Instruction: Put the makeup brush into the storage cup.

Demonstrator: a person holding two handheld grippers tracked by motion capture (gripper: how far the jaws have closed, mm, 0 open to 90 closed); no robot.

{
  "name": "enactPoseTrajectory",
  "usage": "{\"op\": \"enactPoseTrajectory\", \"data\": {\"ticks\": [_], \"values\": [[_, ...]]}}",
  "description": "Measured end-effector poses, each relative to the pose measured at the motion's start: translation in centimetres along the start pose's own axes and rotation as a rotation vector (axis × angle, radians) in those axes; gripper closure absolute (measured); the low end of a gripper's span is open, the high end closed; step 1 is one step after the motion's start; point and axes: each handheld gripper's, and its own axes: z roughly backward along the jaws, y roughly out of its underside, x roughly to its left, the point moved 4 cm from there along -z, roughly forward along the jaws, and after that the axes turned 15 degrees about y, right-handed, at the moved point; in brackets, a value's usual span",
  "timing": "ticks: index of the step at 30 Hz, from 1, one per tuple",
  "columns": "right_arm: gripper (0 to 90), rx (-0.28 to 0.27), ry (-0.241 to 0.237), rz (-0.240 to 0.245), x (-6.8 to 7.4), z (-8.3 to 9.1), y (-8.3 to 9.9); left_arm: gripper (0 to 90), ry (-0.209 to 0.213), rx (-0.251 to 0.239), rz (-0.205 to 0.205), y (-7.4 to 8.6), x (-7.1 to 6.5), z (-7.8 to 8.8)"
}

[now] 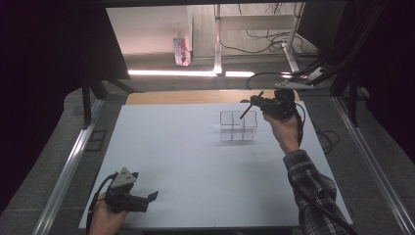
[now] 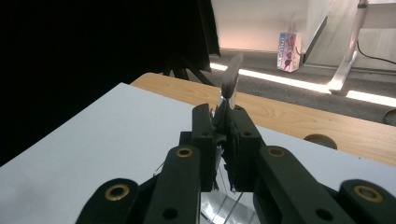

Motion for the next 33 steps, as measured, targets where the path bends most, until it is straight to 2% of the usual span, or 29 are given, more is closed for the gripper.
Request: {"op": "enactPoseTrajectory", "data": {"ticks": [8, 15, 25, 33], "values": [[83.0, 0.004, 0.024, 0.005, -0.3, -0.9, -0.1, 2.0, 0.004, 0.008, -0.009, -0.1, -0.1, -0.1], [83.0, 0.02, 0.039, 0.013, -0.2, -1.8, 0.2, 2.1, 0.013, -0.002, 0.005, -0.1, -0.1, 0.0], [83.0, 0.039, 0.045, 0.024, 0.1, -3.0, 1.2, 2.2, 0.016, -0.005, 0.021, -0.1, -0.1, 0.1], [83.0, 0.046, 0.041, 0.04, 0.5, -3.6, 2.3, 2.3, 0.005, 0.005, 0.015, -0.1, -0.1, 0.0]]}}
